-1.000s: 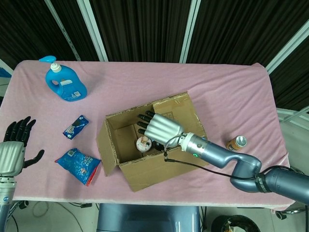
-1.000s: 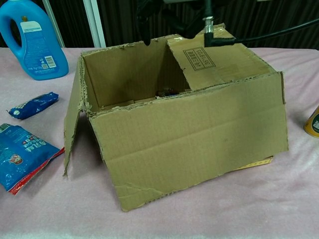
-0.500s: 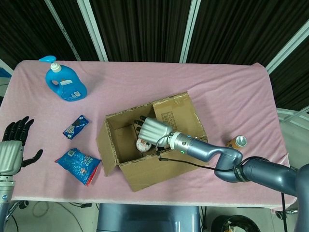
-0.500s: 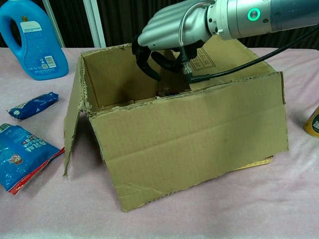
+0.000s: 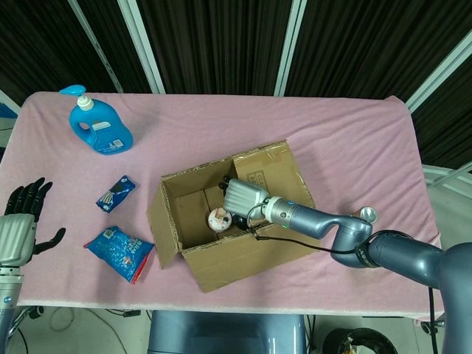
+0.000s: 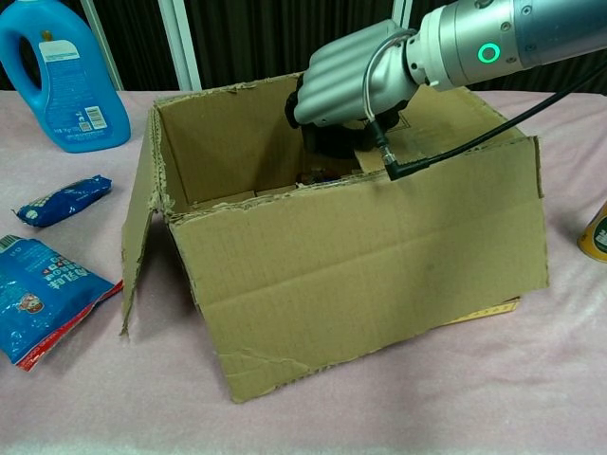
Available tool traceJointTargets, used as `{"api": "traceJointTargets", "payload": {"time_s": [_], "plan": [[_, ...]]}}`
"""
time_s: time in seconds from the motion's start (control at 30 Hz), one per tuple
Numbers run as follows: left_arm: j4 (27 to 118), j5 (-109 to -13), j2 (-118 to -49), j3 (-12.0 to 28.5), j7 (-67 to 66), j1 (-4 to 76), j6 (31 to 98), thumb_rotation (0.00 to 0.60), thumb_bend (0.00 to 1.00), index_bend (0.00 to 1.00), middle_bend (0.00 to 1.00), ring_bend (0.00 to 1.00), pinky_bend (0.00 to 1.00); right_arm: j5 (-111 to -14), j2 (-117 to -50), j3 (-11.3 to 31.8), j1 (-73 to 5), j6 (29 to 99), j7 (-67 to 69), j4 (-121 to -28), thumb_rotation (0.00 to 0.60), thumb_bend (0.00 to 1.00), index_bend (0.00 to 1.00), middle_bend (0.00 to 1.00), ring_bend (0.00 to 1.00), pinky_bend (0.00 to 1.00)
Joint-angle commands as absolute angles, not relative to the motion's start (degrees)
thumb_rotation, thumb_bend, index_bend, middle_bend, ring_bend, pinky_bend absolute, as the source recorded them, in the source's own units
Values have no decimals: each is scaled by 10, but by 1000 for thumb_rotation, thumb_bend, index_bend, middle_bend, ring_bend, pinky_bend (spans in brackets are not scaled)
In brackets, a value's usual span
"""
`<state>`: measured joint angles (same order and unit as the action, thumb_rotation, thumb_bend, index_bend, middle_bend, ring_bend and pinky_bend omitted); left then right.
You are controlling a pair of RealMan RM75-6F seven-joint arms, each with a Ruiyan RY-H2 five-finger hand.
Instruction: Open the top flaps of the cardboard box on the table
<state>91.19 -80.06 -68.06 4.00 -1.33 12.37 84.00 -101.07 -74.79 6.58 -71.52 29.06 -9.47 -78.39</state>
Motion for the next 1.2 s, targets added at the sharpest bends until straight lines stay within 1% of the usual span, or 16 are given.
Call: {"api": "traceJointTargets", "payload": {"time_s": [0.03,0.27,0.47,0.93,1.2], "plan": [[912,-801,-680,41,-13,123,838,600,239,0,0,0,0,-1013,-743,59,-717,289,-100,-783,600,1000,746,579,221,215],[914,-802,-679,43,-13,122,834,600,239,0,0,0,0,-1027,-724,40,-724,283,-131,-789,600,1000,777,610,250,215],[917,-804,-678,45,-13,121,832,600,239,0,0,0,0,-1030,-702,37,-727,287,-156,-807,600,1000,777,611,252,215],[919,-811,-676,46,-10,118,828,600,239,0,0,0,0,-1038,-629,47,-747,284,-196,-890,600,1000,777,611,253,215],[919,-813,-675,47,-8,117,826,600,239,0,0,0,0,-1028,-594,59,-754,274,-215,-911,600,1000,776,611,253,215]]}}
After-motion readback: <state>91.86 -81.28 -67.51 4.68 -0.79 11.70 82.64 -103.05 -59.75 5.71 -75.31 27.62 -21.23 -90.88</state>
